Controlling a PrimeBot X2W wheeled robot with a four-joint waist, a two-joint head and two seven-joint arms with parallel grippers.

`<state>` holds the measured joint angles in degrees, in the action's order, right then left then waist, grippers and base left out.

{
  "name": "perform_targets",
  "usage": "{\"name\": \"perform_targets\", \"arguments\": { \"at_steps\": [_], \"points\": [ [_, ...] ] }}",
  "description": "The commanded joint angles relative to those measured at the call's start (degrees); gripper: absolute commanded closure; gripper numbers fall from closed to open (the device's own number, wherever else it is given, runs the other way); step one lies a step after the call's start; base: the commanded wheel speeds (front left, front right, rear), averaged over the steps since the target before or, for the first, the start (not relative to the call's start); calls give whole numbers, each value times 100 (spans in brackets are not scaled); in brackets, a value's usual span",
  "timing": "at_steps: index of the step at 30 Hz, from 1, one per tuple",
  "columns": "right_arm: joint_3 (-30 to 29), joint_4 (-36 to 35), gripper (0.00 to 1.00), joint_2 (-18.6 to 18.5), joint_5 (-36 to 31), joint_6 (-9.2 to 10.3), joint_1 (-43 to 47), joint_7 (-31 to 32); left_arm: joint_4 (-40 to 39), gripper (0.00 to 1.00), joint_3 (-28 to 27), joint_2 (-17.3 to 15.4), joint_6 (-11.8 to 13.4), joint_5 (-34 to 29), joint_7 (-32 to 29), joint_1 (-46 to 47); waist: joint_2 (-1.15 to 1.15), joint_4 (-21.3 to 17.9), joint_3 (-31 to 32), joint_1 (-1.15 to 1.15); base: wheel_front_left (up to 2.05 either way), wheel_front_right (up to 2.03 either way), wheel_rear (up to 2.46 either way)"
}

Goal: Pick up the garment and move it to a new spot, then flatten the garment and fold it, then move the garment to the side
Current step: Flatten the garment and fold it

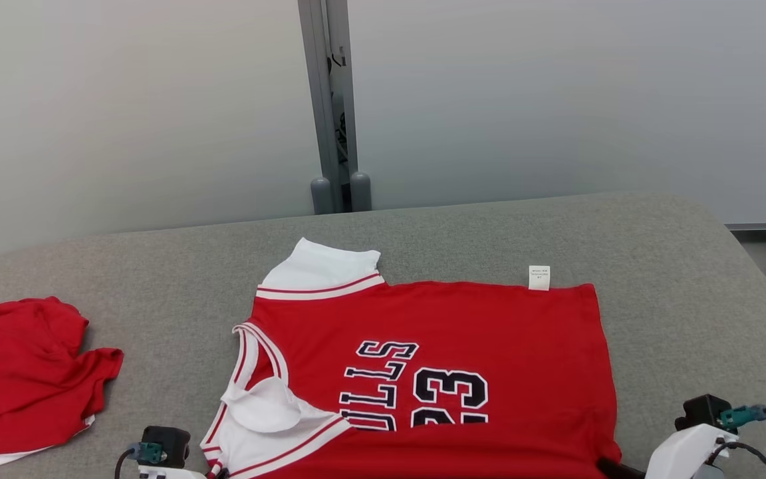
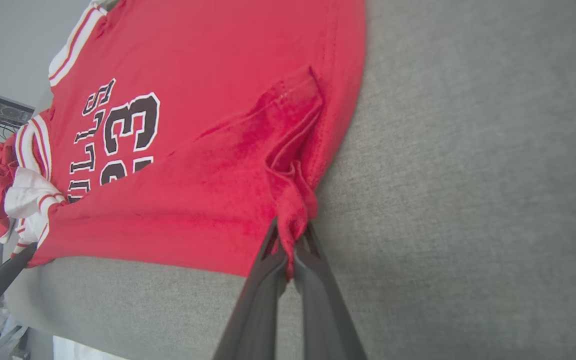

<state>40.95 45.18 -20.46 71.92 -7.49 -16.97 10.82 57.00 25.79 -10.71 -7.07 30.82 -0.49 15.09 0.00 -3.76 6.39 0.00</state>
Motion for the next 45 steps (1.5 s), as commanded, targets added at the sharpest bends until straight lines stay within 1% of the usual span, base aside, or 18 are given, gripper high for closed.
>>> {"name": "perform_targets", "arguments": {
  "at_steps": [1,7,12,16,20,21,22,23,24,27,32,34,37,40,43,45],
  "points": [
    [18,-121,100,-187,118,-1,129,328,-190,100,98,-152,-45,3,-246,-212,0,6,27,0,0,0,0],
    [112,-639,100,-732,366,0,318,1327,-1334,100,325,-649,-35,191,-1162,-678,0,39,103,0,0,0,0],
    [22,-996,100,-1085,549,0,489,1811,-2668,100,396,-1253,-27,437,-2085,-1192,0,75,154,0,0,0,0],
    [-89,-1150,100,-1208,583,0,614,1931,-3720,100,313,-1653,172,636,-2695,-1633,0,87,181,0,0,0,0],
    [-163,-1173,100,-1146,519,0,687,1937,-4501,100,219,-1815,459,762,-2989,-1980,0,81,191,0,0,0,0],
    [-206,-1124,84,-1124,502,0,698,1881,-4639,60,186,-1829,542,789,-3013,-2042,0,77,191,0,0,0,0],
    [-246,-1081,10,-1095,478,0,699,1875,-4761,0,154,-1833,636,797,-3025,-2081,0,73,192,0,0,0,0],
    [-260,-1054,0,-1052,459,0,694,1903,-4858,0,134,-1841,701,800,-3048,-2130,0,69,193,0,0,0,0],
    [-260,-1054,0,-1052,459,0,694,1903,-4858,0,134,-1841,701,800,-3048,-2130,0,69,193,0,0,0,0],
    [-325,-1052,0,-982,421,-1,671,1933,-5088,0,86,-1853,855,783,-3040,-2199,0,50,193,0,0,0,0],
    [-578,-1001,0,-959,262,-2,562,1682,-5239,0,-96,-1816,1127,700,-2802,-2139,0,27,173,0,0,0,0],
    [-674,-1067,0,-961,194,-1,514,1583,-5266,0,-219,-1791,1257,636,-2600,-2031,0,22,162,0,0,0,0],
    [-898,-1223,0,-985,57,-2,422,1233,-5270,0,-398,-1684,1449,466,-2146,-1834,0,27,138,0,0,0,0],
    [-1122,-1396,0,-972,-179,-2,335,707,-5171,0,-560,-1484,1606,320,-1562,-1588,0,33,112,0,0,0,0],
    [-1383,-1604,0,-892,-548,-2,205,-60,-5040,0,-755,-1218,1761,174,-774,-1287,0,10,85,0,0,0,0],
    [-1492,-1772,0,-819,-913,-2,164,-651,-4915,0,-839,-1004,1843,90,-211,-1160,0,-16,69,0,0,0,0]
  ]
}}
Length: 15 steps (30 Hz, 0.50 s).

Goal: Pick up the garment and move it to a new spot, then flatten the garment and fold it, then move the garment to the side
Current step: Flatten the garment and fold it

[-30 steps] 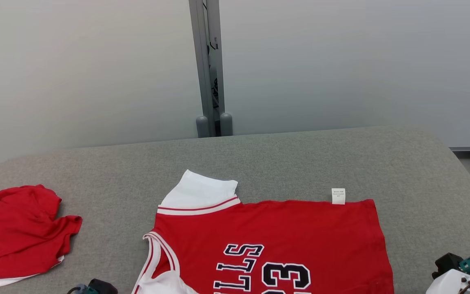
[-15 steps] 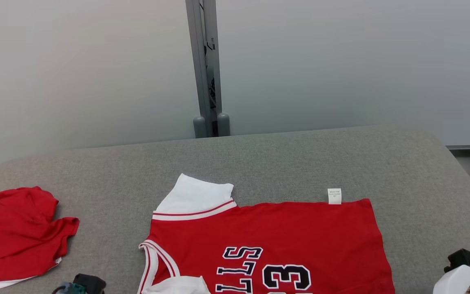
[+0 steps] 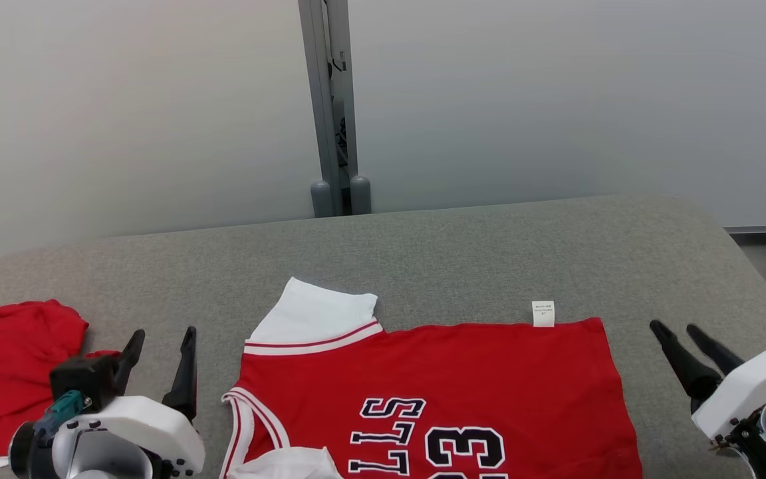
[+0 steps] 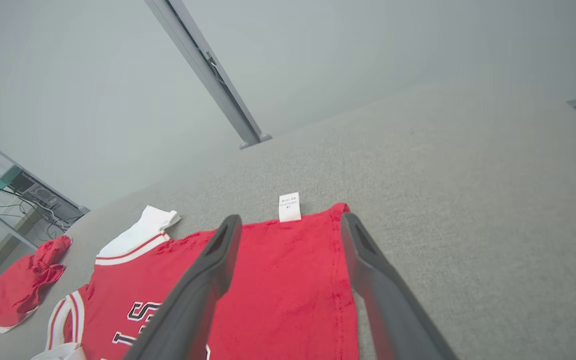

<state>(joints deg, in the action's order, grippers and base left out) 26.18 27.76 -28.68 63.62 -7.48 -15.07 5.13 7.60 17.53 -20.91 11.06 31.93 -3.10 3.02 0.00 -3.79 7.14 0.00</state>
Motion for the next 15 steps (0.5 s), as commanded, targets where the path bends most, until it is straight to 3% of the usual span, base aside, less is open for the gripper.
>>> {"name": "perform_targets", "arguments": {
  "at_steps": [1,4,6,7,15],
  "points": [
    [-59,-95,0,26,-322,-3,-57,-400,95,0,-54,114,47,-60,327,105,0,-33,-18,0,0,0,0],
    [-169,-213,0,114,-1217,-3,-92,-1372,329,0,-112,422,-7,-108,1113,334,0,-76,-52,0,0,0,0],
    [-344,-221,0,303,-1680,-3,-90,-1791,566,0,-182,626,-24,-90,1516,441,0,-109,-68,0,0,0,0],
    [-512,-268,0,491,-2217,-3,-71,-1968,806,0,-262,806,-38,-174,1724,557,0,-162,-78,0,0,0,0],
    [-1314,-409,0,1467,-3913,-2,437,-2046,1155,0,-761,1454,-519,-727,1817,462,0,-338,-140,0,0,0,0]
  ]
}}
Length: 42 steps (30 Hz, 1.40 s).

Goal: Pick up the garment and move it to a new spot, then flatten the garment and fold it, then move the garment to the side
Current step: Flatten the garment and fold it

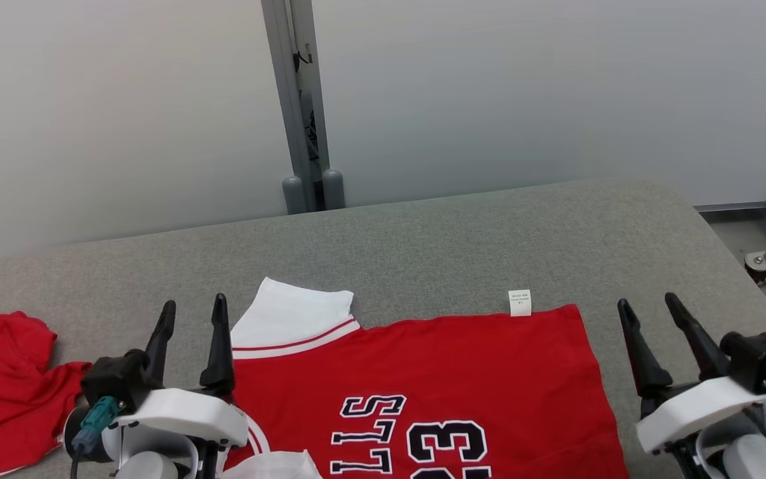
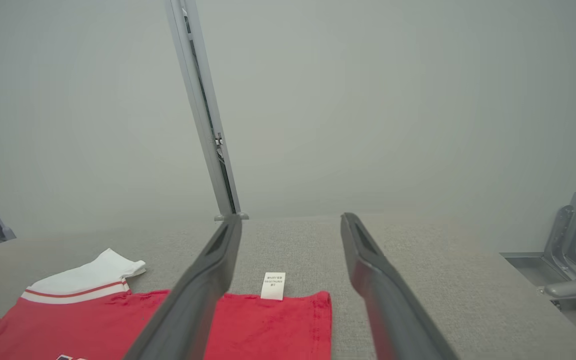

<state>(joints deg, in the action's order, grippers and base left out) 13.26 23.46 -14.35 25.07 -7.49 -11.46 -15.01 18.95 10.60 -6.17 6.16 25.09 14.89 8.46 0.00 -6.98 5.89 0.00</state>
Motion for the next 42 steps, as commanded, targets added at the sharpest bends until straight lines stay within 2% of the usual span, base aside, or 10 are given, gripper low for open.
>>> {"name": "perform_targets", "arguments": {
  "at_steps": [1,6,12,16,21,26,31,39,40,42],
  "points": [
    [-80,23,0,134,-190,-2,158,-31,49,0,-170,40,-88,-125,18,-142,0,-37,-23,0,0,0,0],
    [-169,121,0,415,-593,-2,407,-24,212,0,-549,255,-305,-414,19,-368,0,-98,-59,0,0,0,0],
    [-242,188,0,484,-702,-2,456,-24,343,0,-768,311,-435,-519,19,-482,0,-115,-116,0,0,0,0],
    [-278,273,0,484,-743,-1,295,-25,458,0,-710,315,-437,-458,20,-384,0,-117,-212,0,0,0,0],
    [-89,552,0,439,-792,-2,-83,29,903,0,-645,317,-488,-705,20,-3,0,-138,-435,0,0,0,0],
    [68,989,0,365,-806,-1,-701,250,1828,0,-494,165,-681,-896,-44,770,0,-171,-701,0,0,0,0],
    [290,1848,0,389,-549,-1,-1646,517,2919,0,-140,-137,-947,-1153,-661,1986,0,-205,-1198,0,0,0,0],
    [369,2931,0,632,-210,-1,-2463,713,3747,0,201,-457,-1268,-1248,-1184,3127,0,-338,-1643,0,0,0,0],
    [457,3296,0,732,37,-1,-2760,722,4014,0,337,-541,-1357,-1076,-1483,3552,0,-412,-1823,0,0,0,0],
    [474,3447,0,802,221,-1,-2909,744,4075,0,482,-626,-1366,-986,-1645,3756,0,-447,-1919,0,0,0,0]
  ]
}}
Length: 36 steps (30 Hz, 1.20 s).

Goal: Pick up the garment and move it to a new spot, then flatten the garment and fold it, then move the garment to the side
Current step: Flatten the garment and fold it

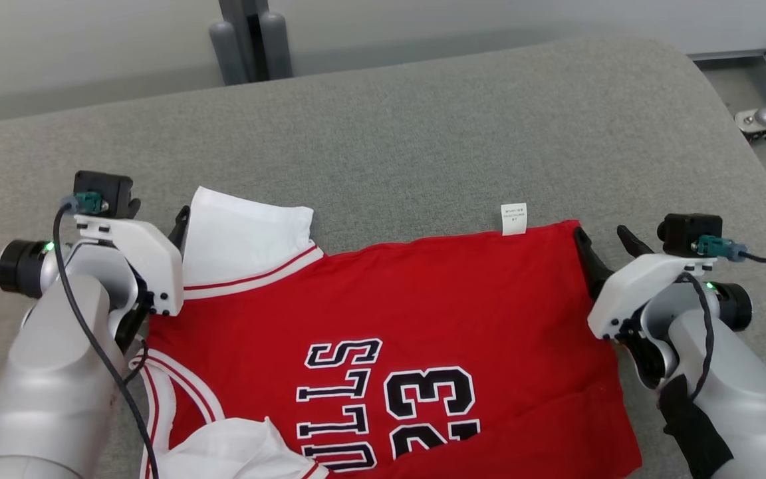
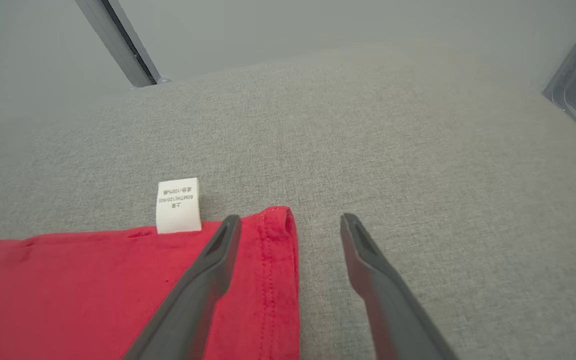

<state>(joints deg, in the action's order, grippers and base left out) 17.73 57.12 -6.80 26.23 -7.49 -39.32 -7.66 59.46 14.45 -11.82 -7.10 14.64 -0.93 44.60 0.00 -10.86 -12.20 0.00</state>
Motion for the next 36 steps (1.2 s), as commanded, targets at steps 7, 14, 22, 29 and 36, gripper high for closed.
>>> {"name": "perform_targets", "arguments": {
  "at_steps": [7,14,22,29,36],
  "points": [
    [343,446,0,125,481,-1,-535,103,-39,0,981,-348,-36,663,-619,542,0,-132,-375,0,0,0,0],
    [677,630,0,169,783,-1,-738,64,-100,0,1647,-694,-37,1267,-900,841,0,-202,-534,0,0,0,0],
    [992,769,0,177,1145,-1,-814,31,-227,0,2245,-881,-37,1902,-1024,1028,0,-247,-603,0,0,0,0],
    [1187,888,0,153,1428,-1,-1007,-67,-379,0,2773,-992,-38,2391,-1147,1194,0,-177,-746,0,0,0,0],
    [1430,967,71,167,1649,-1,-1171,-97,-490,0,3271,-1137,-38,2812,-1238,1358,0,-139,-844,0,0,0,0]
  ]
}}
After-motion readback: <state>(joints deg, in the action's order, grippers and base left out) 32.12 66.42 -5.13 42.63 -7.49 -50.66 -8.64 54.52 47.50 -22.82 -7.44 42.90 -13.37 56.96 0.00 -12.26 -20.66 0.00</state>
